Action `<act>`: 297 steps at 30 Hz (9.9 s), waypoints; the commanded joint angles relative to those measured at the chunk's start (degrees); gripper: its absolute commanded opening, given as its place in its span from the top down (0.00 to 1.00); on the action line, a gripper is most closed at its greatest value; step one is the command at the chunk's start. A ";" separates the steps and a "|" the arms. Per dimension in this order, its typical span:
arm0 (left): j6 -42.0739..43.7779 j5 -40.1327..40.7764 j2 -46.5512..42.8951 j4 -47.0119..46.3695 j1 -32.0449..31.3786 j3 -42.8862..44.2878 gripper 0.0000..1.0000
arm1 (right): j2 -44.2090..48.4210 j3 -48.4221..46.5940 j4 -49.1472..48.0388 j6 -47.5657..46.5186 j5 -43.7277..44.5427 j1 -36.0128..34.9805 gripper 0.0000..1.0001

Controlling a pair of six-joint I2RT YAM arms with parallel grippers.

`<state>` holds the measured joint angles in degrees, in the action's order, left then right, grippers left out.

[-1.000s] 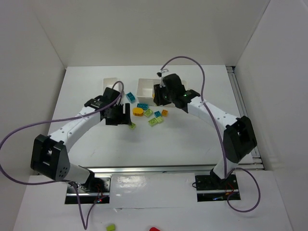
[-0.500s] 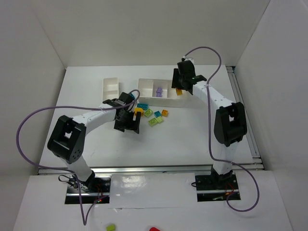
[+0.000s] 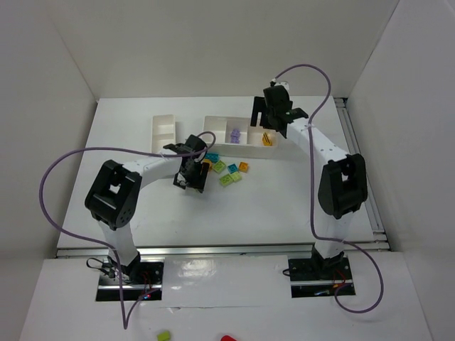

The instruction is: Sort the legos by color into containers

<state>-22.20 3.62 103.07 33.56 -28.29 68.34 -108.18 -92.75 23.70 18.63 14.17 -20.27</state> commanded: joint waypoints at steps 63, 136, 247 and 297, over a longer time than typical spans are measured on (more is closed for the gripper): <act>-0.66 -8.36 -6.57 7.83 14.15 22.36 0.18 | -1.15 4.16 7.67 -5.36 -4.86 -23.32 0.12; -13.75 0.69 34.48 -0.16 13.62 52.16 0.12 | 16.60 17.35 8.64 -0.53 0.06 -15.59 0.12; 0.14 -0.38 -4.82 3.44 5.55 15.43 0.01 | 16.94 10.56 -8.24 -2.29 2.50 -16.03 0.12; -4.79 -10.56 -20.89 3.26 27.33 3.38 0.03 | -10.30 5.47 -4.72 -11.08 -9.35 -33.69 0.10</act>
<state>-27.29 -5.93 81.80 37.76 -1.26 71.77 -122.23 -87.94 20.16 7.60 5.08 -53.36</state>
